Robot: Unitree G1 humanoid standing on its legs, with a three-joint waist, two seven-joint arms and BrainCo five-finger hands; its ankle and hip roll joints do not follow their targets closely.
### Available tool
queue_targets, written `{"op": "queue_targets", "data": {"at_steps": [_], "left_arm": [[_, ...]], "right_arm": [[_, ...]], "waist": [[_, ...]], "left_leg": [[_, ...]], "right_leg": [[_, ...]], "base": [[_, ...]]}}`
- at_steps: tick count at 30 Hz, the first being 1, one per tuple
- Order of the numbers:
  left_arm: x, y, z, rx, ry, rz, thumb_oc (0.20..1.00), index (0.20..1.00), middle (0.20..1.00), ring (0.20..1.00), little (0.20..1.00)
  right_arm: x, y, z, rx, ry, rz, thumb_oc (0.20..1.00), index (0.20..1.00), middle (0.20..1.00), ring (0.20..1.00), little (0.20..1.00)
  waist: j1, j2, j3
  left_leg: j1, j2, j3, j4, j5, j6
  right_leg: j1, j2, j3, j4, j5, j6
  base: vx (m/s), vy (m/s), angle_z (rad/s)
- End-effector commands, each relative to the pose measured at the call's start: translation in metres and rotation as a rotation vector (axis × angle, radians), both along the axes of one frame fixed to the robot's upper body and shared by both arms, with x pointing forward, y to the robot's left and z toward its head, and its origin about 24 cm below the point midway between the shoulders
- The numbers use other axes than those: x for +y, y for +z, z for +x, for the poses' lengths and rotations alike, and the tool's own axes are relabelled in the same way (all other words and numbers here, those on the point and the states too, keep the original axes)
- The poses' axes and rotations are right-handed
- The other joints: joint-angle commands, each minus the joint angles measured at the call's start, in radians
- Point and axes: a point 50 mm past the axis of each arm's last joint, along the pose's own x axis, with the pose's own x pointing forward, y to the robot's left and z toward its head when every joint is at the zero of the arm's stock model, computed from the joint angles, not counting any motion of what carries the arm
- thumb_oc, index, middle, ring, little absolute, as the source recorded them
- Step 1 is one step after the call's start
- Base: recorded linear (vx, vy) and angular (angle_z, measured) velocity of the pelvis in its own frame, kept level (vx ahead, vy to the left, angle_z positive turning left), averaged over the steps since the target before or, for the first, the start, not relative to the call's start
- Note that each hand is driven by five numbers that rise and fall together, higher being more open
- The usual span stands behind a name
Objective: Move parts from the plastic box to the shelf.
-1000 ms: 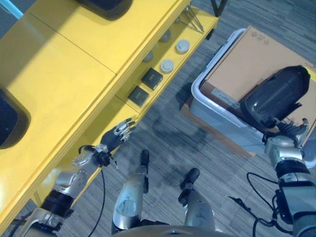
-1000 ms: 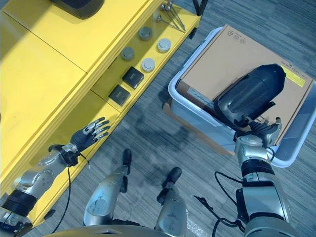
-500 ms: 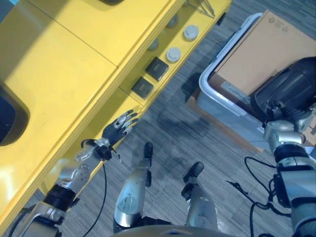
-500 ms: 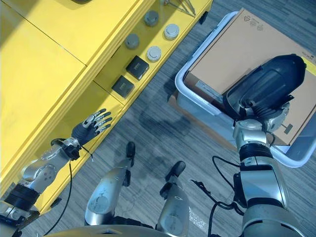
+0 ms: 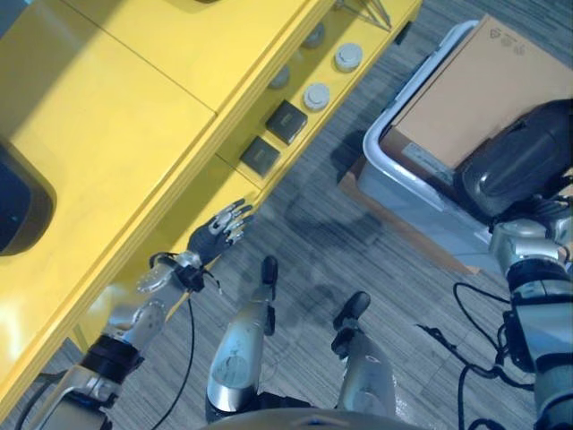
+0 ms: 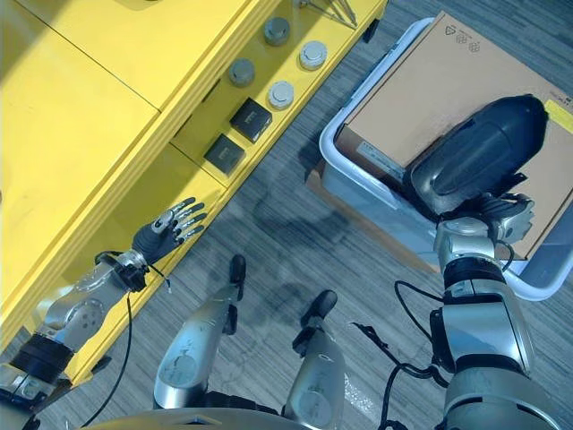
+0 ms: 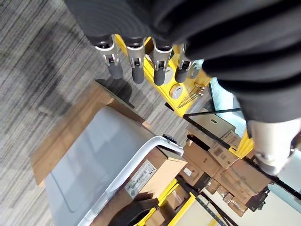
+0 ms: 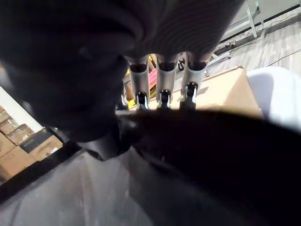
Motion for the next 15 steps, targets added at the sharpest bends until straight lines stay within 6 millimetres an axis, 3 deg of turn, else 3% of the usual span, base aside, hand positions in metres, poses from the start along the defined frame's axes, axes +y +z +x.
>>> {"op": "queue_targets", "data": {"at_steps": [1, 15], "left_arm": [[0.0021, 0.0185, 0.0039, -0.098, -0.017, -0.039, 1.000, 1.000, 1.000, 1.000, 1.000], [0.0081, 0.0193, -0.0024, -0.116, -0.036, -0.037, 1.000, 1.000, 1.000, 1.000, 1.000]], "right_arm": [[-0.0025, 0.0205, 0.0047, -0.005, 0.026, -0.073, 0.200, 0.200, 0.200, 0.200, 0.200], [0.0021, 0.0125, 0.0038, 0.015, 0.107, -0.117, 0.200, 0.200, 0.200, 0.200, 0.200]], "waist": [[0.011, -0.012, 0.022], [0.009, -0.027, -0.009]], "left_leg": [[-0.092, -0.029, -0.009, 0.151, -0.136, -0.009], [-0.041, -0.020, 0.003, 0.133, -0.143, -0.009]], "right_leg": [[0.007, -0.013, 0.034, -0.003, -0.019, 0.066], [0.051, -0.005, 0.027, -0.007, -0.027, 0.062]], "base": [[0.00, 0.000, 0.00], [0.00, 0.000, 0.00]]}}
